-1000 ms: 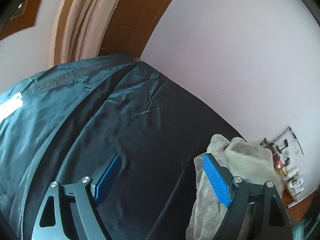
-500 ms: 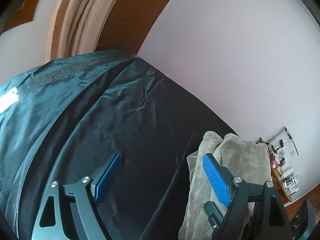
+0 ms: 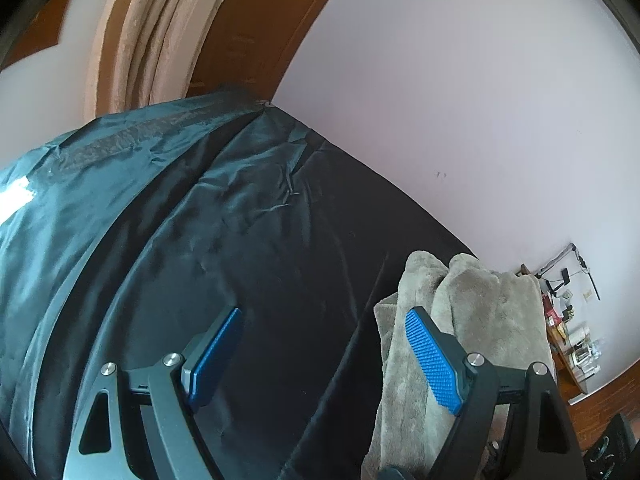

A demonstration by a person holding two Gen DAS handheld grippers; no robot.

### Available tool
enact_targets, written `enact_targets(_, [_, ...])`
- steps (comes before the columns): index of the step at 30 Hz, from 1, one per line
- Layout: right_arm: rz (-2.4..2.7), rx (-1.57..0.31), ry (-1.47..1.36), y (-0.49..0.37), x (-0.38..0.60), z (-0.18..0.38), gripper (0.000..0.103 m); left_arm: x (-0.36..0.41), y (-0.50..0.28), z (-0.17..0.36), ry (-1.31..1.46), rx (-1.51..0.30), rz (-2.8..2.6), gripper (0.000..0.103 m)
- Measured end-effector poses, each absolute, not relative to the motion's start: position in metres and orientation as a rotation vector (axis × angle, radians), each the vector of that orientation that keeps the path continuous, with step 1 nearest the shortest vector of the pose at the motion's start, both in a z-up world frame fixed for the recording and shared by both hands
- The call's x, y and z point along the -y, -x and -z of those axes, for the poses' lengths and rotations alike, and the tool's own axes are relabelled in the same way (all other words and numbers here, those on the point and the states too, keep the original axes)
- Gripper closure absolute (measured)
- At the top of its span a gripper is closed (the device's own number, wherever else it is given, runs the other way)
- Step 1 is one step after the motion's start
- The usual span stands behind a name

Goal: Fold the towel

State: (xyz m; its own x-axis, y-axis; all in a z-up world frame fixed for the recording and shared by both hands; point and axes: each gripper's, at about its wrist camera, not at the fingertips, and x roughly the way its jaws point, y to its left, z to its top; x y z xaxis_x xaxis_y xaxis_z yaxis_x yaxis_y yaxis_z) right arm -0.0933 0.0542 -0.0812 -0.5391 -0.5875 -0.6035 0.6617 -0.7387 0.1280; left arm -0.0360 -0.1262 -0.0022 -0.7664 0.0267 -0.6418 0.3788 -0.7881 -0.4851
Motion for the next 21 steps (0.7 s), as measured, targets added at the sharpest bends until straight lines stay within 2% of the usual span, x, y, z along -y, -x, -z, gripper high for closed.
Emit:
enact_targets(8, [2.200, 0.039, -0.768, 0.076, -0.100, 0.062, 0.035, 0.117, 0.037, 0.000, -0.974, -0.898, 2.668, 0.018])
enact_targets(16, [2.198, -0.017, -0.785, 0.069, -0.089, 0.064, 0.034, 0.102, 0.039, -0.006, -0.963, -0.835, 2.762, 0.018])
enact_targets(18, [2.151, 0.005, -0.835, 0.075, -0.083, 0.074, 0.029, 0.097, 0.041, -0.006, -0.981, -0.818, 2.784, 0.018])
enact_targets(21, [2.106, 0.066, -0.869, 0.078, -0.084, 0.088, 0.028, 0.092, 0.042, -0.006, -0.995, -0.814, 2.820, 0.018])
